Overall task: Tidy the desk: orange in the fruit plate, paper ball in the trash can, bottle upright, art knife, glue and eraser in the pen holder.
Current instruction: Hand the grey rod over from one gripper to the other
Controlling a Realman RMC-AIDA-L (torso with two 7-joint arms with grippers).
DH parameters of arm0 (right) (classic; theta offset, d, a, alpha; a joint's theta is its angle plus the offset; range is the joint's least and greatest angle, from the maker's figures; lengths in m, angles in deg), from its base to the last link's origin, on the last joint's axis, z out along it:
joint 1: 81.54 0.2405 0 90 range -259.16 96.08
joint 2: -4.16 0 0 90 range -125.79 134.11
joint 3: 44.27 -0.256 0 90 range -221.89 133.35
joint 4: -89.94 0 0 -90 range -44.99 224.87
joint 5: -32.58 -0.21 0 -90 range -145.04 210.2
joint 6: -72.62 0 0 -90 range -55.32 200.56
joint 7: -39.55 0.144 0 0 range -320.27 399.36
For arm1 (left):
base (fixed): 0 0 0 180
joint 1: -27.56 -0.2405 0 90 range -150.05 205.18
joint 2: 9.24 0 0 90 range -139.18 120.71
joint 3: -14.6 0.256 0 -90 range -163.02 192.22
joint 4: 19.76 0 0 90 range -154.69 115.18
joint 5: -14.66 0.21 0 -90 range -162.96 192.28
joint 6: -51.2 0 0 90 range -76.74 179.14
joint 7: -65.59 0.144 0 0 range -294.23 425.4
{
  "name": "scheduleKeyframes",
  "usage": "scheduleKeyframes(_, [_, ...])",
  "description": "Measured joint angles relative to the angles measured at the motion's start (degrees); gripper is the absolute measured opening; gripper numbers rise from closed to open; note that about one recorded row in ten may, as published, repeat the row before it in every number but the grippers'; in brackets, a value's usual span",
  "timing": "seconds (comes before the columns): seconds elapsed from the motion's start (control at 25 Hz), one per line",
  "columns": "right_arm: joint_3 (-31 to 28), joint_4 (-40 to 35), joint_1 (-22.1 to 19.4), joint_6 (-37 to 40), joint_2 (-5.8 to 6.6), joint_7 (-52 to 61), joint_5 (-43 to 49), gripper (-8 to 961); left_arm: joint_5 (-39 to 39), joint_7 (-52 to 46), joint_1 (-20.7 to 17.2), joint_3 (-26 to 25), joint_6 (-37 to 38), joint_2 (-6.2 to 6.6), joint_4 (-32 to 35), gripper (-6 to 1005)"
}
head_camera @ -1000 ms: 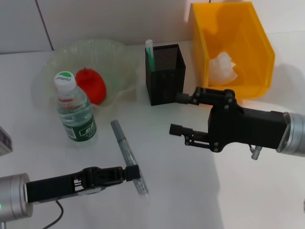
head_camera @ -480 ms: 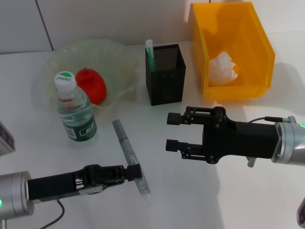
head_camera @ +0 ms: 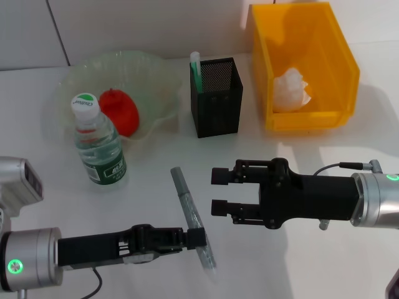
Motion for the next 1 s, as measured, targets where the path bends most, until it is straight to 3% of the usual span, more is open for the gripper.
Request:
scheduleKeyframes(0.48, [-0.7, 3.6, 0.9, 1.3, -0.03, -5.9, -2.0, 618, -0.2, -0.5, 1.0, 1.3, -0.9, -0.45, -0.1, 138])
scheduleKeyframes(1.0, [0.1, 4.8, 1.2, -2.5, -0.15, -13.0, -2.5, 618, -0.4, -2.7, 1.6, 1.1, -0.3, -0.41, -0.1, 137])
